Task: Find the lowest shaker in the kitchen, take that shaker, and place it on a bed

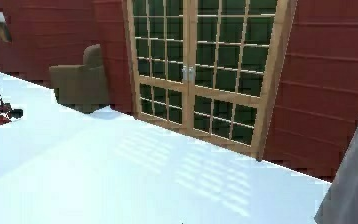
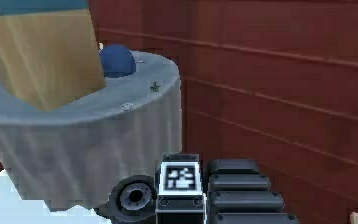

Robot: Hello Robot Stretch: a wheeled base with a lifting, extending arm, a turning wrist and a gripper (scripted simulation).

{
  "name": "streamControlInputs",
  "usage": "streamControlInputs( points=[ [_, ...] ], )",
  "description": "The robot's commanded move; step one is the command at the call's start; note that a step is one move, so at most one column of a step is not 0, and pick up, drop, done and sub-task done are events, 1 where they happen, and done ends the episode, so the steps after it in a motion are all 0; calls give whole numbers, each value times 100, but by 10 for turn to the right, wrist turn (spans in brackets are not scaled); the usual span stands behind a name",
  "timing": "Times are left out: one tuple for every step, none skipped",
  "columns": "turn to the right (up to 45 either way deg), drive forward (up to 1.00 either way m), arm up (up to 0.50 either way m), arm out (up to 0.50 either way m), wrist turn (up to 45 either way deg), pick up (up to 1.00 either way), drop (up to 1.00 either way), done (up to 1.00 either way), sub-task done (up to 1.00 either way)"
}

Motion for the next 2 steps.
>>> streamControlInputs(
  points=[
    [-330, 0, 0, 0, 0, 0, 0, 0, 0],
    [0, 100, 0, 0, 0, 0, 0, 0, 0]
  ],
)
